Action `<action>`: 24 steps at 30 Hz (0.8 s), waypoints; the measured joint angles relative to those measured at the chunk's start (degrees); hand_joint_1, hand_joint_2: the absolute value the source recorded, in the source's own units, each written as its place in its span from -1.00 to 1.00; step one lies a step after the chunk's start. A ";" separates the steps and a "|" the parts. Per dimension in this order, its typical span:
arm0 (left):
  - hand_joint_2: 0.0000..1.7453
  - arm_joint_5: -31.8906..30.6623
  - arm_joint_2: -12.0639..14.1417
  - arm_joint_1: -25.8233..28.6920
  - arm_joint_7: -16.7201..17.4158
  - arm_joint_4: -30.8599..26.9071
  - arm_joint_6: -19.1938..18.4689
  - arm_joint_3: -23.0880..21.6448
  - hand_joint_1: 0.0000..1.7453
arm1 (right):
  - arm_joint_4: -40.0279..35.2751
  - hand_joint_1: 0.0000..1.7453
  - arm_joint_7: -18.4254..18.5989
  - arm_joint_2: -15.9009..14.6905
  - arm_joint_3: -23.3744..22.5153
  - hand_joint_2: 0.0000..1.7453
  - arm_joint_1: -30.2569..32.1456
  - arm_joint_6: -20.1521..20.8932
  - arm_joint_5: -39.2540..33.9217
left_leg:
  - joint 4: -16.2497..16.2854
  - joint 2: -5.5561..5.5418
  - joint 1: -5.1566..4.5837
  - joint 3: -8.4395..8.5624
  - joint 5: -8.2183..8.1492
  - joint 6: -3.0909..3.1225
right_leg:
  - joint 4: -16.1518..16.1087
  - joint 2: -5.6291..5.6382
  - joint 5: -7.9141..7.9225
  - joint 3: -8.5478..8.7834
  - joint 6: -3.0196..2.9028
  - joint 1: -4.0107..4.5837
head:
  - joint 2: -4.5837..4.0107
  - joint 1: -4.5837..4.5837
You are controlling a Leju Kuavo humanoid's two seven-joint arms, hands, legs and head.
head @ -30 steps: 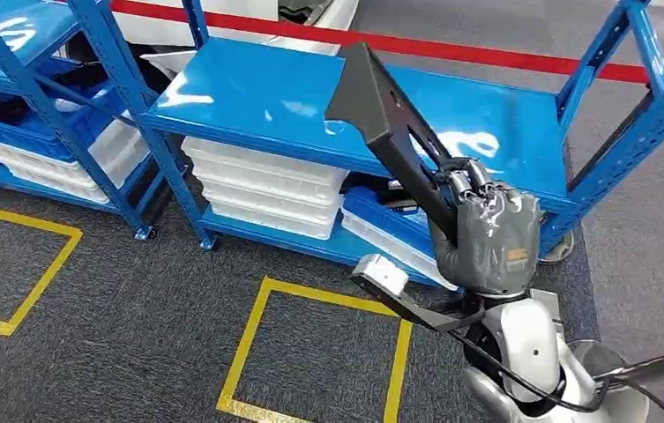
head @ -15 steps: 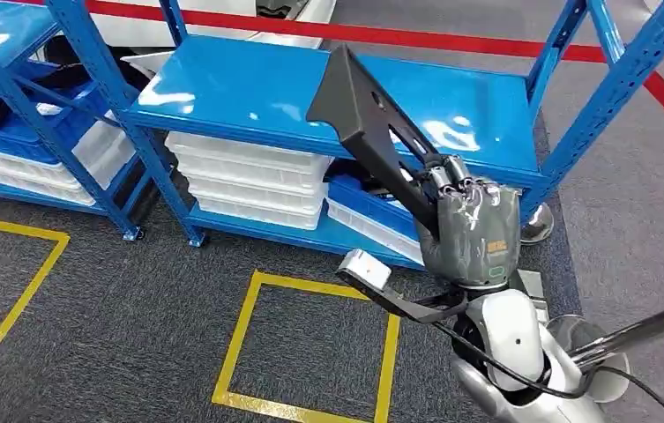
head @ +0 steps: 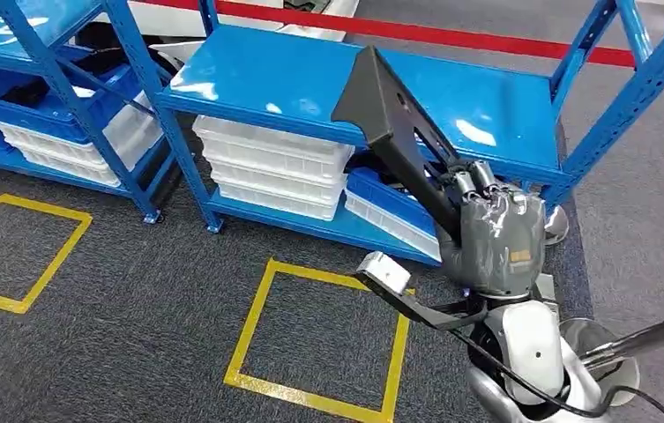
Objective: Take the parts from the cabinet and place them on the table.
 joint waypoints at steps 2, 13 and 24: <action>1.00 0.00 -0.02 0.08 0.00 0.00 -0.06 0.00 -1.00 | -0.04 1.00 -0.17 0.00 -0.02 1.00 0.04 0.41 -0.33 | -0.27 0.05 0.23 -0.02 0.54 -0.72 | 0.08 0.08 0.40 -0.34 -0.39 0.24 | 0.00 0.09; 1.00 0.04 0.00 0.15 -0.02 0.00 -0.26 0.00 -1.00 | -0.28 1.00 -0.98 0.15 -0.02 1.00 -0.09 2.54 -3.21 | 1.19 -0.37 1.14 4.46 -4.00 -2.61 | 1.29 -0.53 3.34 -4.73 -0.92 -0.75 | 0.00 -2.95; 1.00 -0.07 0.04 -0.05 -0.04 0.00 0.11 0.00 -1.00 | -0.28 1.00 -1.05 0.24 -0.02 1.00 -0.46 2.67 -6.54 | -0.55 0.67 0.71 1.76 -1.78 1.11 | 19.24 -0.22 -6.61 -11.98 1.85 -0.85 | 0.00 -0.75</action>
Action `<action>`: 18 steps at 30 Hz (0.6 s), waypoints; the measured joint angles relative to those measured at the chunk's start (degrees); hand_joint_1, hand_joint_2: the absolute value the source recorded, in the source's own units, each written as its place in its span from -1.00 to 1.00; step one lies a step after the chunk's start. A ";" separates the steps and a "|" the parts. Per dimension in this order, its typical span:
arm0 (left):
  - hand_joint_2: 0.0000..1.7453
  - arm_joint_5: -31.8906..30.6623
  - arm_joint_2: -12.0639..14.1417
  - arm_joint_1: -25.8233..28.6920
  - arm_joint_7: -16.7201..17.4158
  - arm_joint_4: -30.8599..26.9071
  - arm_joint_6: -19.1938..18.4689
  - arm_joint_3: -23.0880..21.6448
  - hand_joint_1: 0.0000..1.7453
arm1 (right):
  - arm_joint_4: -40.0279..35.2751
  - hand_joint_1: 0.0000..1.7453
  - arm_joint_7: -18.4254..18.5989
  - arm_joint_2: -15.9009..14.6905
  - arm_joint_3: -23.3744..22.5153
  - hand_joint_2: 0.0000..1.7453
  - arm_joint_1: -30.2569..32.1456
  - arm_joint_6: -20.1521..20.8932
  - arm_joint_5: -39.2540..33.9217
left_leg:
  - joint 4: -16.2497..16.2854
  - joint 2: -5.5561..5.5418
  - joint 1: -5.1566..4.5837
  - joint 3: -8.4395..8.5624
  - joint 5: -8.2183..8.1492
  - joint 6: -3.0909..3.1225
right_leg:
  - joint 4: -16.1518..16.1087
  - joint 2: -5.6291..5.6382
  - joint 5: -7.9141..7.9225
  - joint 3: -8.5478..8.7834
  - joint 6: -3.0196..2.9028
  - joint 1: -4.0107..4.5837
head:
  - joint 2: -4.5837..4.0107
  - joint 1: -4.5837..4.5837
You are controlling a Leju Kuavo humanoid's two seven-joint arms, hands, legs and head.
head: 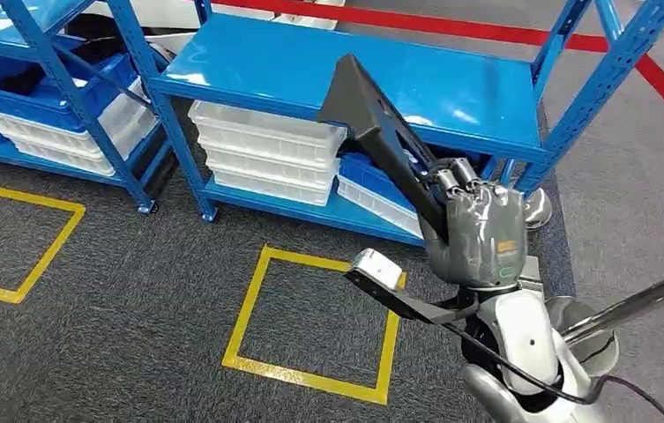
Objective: Take the parts from the cabinet and place them on the table.
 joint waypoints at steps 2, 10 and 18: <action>1.00 0.02 0.00 0.02 -0.02 0.00 0.09 0.00 -1.00 | 0.00 1.00 -0.20 0.00 0.00 1.00 -0.01 -0.09 -0.31 | 0.09 0.29 -0.07 -0.35 0.25 -0.10 | -3.18 -0.01 2.34 2.55 -0.22 0.01 | 0.00 0.39; 1.00 0.11 -0.02 0.01 -0.15 0.00 0.20 0.04 -1.00 | 0.00 1.00 -0.50 0.02 0.00 1.00 -0.68 -0.28 -0.50 | 0.23 1.51 -0.36 -1.08 1.38 -1.92 | -18.78 -0.61 7.96 10.01 -1.86 0.90 | 0.00 0.81; 1.00 0.11 0.00 0.18 -0.46 0.00 0.26 0.04 -1.00 | 0.02 1.00 -0.48 0.13 0.00 1.00 -0.69 -0.31 -0.55 | 15.83 -0.53 -0.18 -5.52 -7.20 -2.88 | -18.90 0.96 9.96 7.92 -3.12 0.24 | 0.00 -1.83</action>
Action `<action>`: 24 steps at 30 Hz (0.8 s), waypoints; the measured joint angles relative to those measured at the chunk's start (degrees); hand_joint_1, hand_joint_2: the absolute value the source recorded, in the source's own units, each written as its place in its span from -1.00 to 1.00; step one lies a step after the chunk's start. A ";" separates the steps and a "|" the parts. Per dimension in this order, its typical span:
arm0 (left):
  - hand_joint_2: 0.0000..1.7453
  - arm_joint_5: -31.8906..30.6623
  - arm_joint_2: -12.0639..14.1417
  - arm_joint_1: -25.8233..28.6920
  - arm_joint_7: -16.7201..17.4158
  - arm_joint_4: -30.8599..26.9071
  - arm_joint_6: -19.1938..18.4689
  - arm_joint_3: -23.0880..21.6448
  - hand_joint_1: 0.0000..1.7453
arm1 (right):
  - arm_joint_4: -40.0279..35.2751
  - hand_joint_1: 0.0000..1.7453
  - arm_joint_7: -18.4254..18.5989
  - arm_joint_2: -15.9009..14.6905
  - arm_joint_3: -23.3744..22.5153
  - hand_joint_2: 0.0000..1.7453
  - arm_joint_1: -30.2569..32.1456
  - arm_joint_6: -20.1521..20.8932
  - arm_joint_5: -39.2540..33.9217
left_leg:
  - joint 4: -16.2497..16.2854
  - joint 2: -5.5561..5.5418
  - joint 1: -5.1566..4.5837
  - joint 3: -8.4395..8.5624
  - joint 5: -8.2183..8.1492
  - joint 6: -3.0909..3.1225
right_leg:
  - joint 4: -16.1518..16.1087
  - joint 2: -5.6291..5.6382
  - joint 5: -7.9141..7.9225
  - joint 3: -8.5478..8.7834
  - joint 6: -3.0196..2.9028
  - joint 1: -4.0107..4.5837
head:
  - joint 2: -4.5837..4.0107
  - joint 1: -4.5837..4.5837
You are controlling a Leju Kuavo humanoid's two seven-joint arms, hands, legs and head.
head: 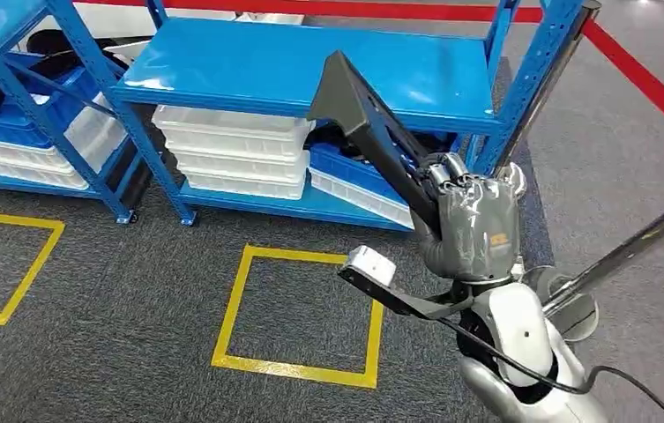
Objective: Take the parts from the cabinet and place them on the table.
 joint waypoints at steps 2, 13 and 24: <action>1.00 0.00 0.00 -0.04 -0.07 0.00 0.02 0.02 -1.00 | 0.00 1.00 -0.02 0.02 0.00 1.00 -0.03 0.00 -0.02 | -10.08 -0.66 0.11 5.77 4.64 0.28 | 0.37 0.72 0.04 -0.12 0.13 -0.04 | 0.00 -0.26; 1.00 -0.07 0.04 0.18 -0.11 0.00 0.39 0.33 -1.00 | 0.11 1.00 0.24 0.02 -0.04 1.00 0.39 -0.85 -0.87 | -16.09 0.41 0.20 6.67 6.27 2.94 | 18.32 -0.15 -8.82 -8.74 3.11 -0.15 | 0.00 1.51; 1.00 -0.11 -0.02 0.00 -0.02 0.00 0.39 0.50 -1.00 | 0.20 1.00 0.22 0.09 -0.48 1.00 0.84 -1.11 -0.92 | -15.32 2.20 -0.40 6.76 5.47 1.07 | -1.02 -2.01 0.13 0.84 0.40 0.35 | 0.00 2.52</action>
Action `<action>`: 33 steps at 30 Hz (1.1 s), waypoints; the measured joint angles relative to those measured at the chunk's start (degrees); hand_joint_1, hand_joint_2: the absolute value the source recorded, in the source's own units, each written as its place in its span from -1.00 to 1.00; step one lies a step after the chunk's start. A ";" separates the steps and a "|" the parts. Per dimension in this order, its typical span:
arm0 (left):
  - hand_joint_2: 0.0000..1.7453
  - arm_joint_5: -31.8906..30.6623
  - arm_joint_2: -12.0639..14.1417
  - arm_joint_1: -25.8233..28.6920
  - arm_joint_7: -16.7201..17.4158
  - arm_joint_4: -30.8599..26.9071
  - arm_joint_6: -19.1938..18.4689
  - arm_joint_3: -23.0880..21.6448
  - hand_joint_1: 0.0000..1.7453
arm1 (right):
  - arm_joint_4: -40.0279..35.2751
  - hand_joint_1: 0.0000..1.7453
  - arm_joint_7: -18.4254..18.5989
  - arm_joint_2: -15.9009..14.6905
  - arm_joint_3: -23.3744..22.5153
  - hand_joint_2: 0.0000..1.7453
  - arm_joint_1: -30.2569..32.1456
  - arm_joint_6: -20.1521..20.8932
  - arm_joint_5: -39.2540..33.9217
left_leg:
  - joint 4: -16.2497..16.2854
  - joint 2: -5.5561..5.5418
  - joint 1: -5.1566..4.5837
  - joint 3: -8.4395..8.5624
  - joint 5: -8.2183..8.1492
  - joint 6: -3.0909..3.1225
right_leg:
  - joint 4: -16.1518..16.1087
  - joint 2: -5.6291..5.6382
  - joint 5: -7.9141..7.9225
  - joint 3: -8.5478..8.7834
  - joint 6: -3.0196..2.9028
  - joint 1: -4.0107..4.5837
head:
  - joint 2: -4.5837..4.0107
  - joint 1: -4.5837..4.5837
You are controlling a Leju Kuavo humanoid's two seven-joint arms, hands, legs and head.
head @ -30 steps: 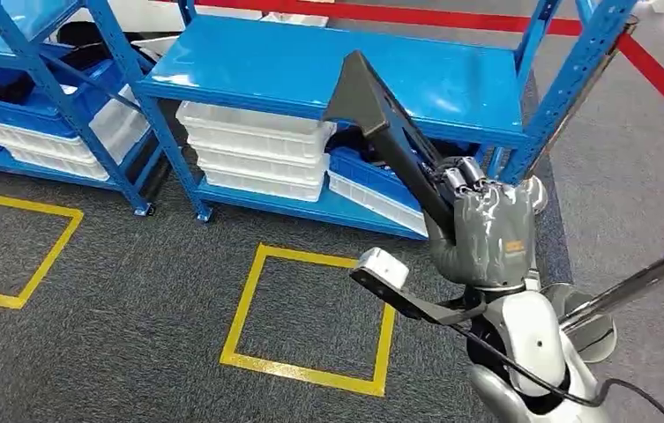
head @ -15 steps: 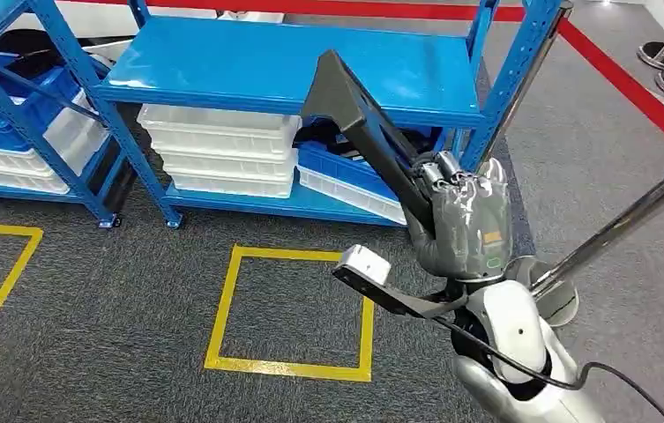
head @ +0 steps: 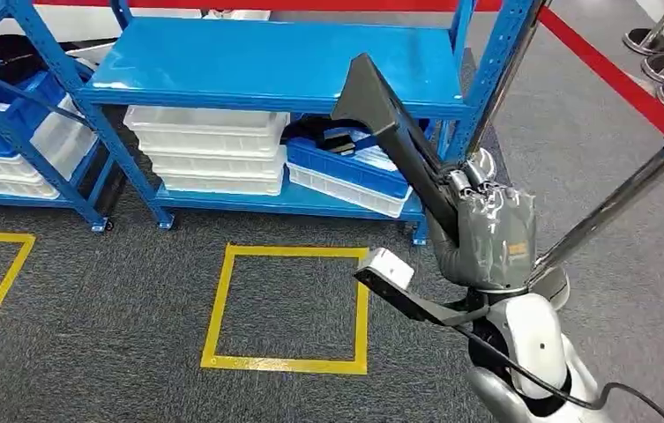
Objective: Take the parts from the cabinet and place them on the table.
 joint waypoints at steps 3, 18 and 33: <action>1.00 0.02 0.02 0.24 -0.02 0.00 0.02 0.00 -1.00 | 0.02 1.00 0.00 0.11 0.00 1.00 -0.05 -0.02 0.00 | 11.49 -2.09 0.21 -4.87 -6.67 -0.49 | -0.04 0.86 0.27 -0.32 -0.52 -0.06 | 0.00 -1.58; 1.00 -0.35 0.35 0.01 1.71 0.00 -0.98 0.02 -1.00 | 0.17 1.00 0.13 0.48 -0.92 1.00 0.80 -0.26 0.15 | 0.31 -2.64 1.13 -0.29 0.34 1.47 | 13.54 2.02 -6.66 -7.12 2.59 -0.52 | 0.00 -0.83; 1.00 -0.48 0.63 -0.22 1.77 0.00 -0.63 0.02 -1.00 | -0.70 1.00 0.48 0.72 -5.31 1.00 3.67 -3.96 1.51 | 9.24 -1.84 0.79 -3.61 -5.76 -0.87 | 1.12 0.76 0.20 -1.26 -0.39 -0.10 | 0.00 -1.29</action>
